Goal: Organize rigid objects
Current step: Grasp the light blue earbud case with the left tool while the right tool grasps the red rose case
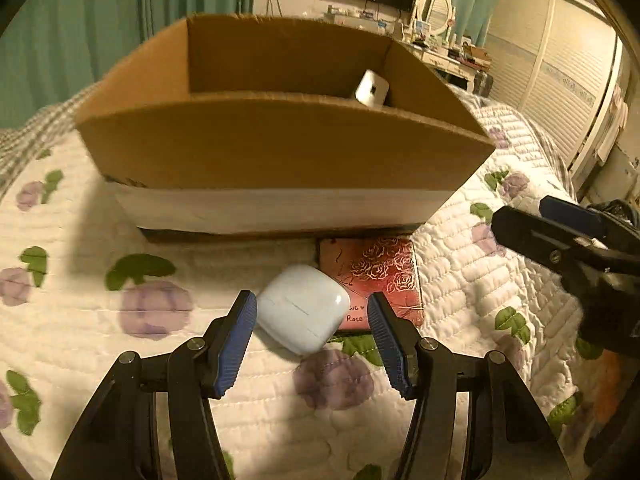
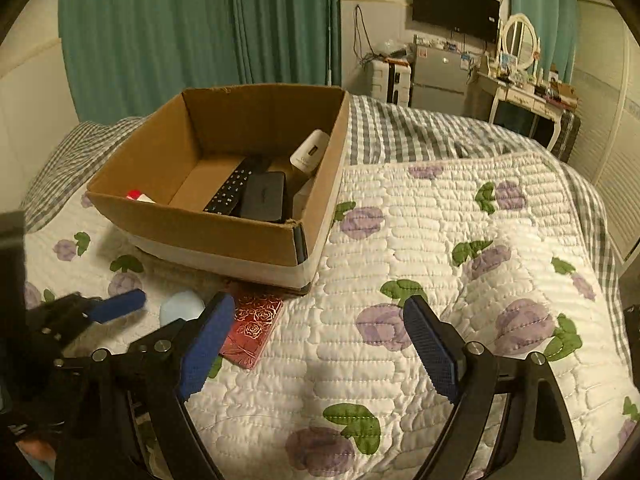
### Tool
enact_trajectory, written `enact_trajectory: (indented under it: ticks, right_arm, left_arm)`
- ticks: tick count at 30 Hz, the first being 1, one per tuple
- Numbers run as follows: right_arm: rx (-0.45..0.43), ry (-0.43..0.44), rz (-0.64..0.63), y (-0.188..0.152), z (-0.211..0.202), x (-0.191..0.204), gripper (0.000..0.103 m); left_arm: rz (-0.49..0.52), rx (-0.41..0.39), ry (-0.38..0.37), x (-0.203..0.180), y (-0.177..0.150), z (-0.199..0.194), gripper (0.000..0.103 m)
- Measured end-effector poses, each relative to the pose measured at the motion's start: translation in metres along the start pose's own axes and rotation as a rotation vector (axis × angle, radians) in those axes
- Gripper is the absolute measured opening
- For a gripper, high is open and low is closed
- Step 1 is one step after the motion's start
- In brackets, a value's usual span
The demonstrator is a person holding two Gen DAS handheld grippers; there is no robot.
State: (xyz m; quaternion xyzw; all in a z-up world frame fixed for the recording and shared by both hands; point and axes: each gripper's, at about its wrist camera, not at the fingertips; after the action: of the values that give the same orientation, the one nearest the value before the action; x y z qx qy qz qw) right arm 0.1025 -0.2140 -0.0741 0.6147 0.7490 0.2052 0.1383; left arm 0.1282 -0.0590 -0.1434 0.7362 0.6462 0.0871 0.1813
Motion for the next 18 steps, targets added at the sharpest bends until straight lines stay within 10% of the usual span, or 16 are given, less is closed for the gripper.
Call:
enact_trajectory:
  ticks: [13,18]
  right_arm:
    - [0.034,0.010,0.012,0.002,0.009,0.000,0.086]
    - [0.023,-0.008,-0.003,-0.001,0.011,0.003,0.086]
  left_arm:
    - [0.010,0.035,0.000,-0.001,-0.002,0.010,0.058]
    - [0.015,-0.060,0.169,0.003,-0.017,-0.037,0.058]
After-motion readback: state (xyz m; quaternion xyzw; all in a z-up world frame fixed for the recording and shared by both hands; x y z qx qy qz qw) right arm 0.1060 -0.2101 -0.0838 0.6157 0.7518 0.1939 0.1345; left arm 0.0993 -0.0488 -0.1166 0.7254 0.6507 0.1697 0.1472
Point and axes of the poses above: each gripper's, at about its wrist camera, not at the fingertips, and z roughly the way its jaws point, x to its left, y to its top, and after that the axes turned 15 degrees about x, right-handed
